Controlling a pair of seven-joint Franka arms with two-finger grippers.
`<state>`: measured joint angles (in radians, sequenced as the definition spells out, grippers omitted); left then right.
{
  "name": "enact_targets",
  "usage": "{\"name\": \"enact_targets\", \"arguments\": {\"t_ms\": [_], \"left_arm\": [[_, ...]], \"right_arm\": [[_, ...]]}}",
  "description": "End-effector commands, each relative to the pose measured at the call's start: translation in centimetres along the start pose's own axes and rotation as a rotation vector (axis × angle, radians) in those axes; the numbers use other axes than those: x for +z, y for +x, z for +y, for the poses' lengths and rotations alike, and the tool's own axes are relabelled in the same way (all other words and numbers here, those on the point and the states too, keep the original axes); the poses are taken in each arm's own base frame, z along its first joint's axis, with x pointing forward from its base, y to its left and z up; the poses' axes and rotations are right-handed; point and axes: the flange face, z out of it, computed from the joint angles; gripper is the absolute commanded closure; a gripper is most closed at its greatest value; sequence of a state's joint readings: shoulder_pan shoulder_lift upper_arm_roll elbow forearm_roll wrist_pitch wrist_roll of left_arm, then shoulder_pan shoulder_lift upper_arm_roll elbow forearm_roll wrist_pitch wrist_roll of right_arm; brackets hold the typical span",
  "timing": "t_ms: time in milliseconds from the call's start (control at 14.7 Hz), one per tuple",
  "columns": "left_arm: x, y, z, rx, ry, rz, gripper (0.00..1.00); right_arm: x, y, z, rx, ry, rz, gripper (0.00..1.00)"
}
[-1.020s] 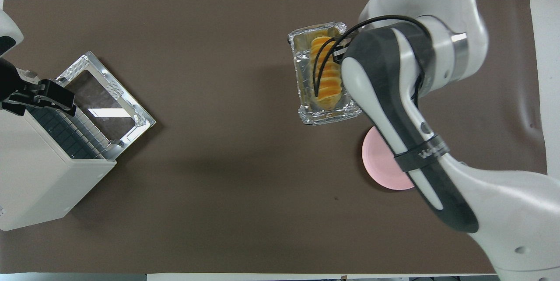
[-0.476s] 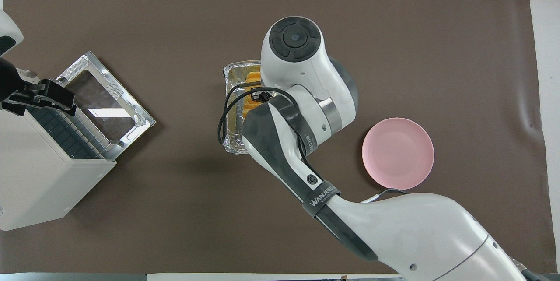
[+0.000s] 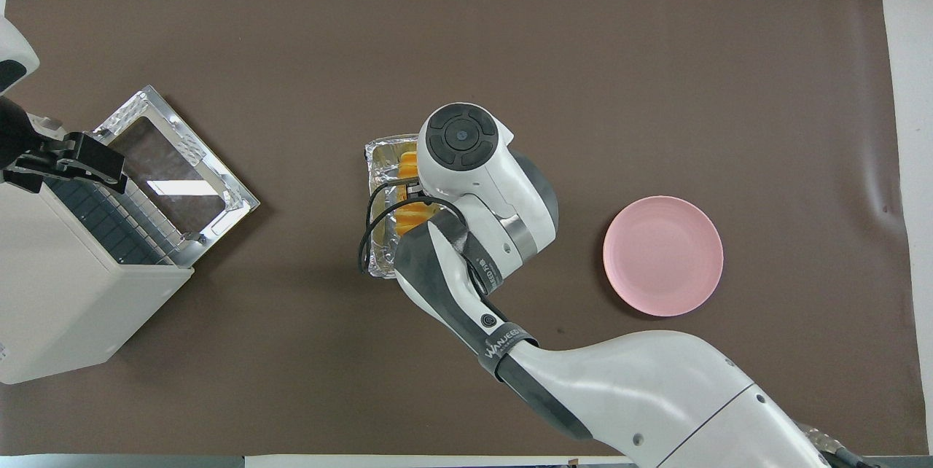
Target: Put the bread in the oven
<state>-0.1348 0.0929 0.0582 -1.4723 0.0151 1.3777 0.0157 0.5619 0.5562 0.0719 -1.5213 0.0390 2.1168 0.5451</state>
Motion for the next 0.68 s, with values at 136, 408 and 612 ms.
{"name": "enact_targets", "arguments": {"t_ms": [136,408,612], "left_arm": [[0.0,-0.8,-0.3,-0.006,0.02,0.0,0.0],[-0.5,-1.4,1.4,0.012,0.016,0.007,0.0],[0.1,-0.6,9.2,-0.004,0.018,0.106,0.0]], "right_arm": [[-1.9,-0.6,0.8,0.103,-0.022,-0.024,0.0],[-8.0,1.7,6.6,0.173,-0.027,-0.02,0.0],[-13.5,3.1,14.7,0.134,-0.036,-0.028,0.0]]}}
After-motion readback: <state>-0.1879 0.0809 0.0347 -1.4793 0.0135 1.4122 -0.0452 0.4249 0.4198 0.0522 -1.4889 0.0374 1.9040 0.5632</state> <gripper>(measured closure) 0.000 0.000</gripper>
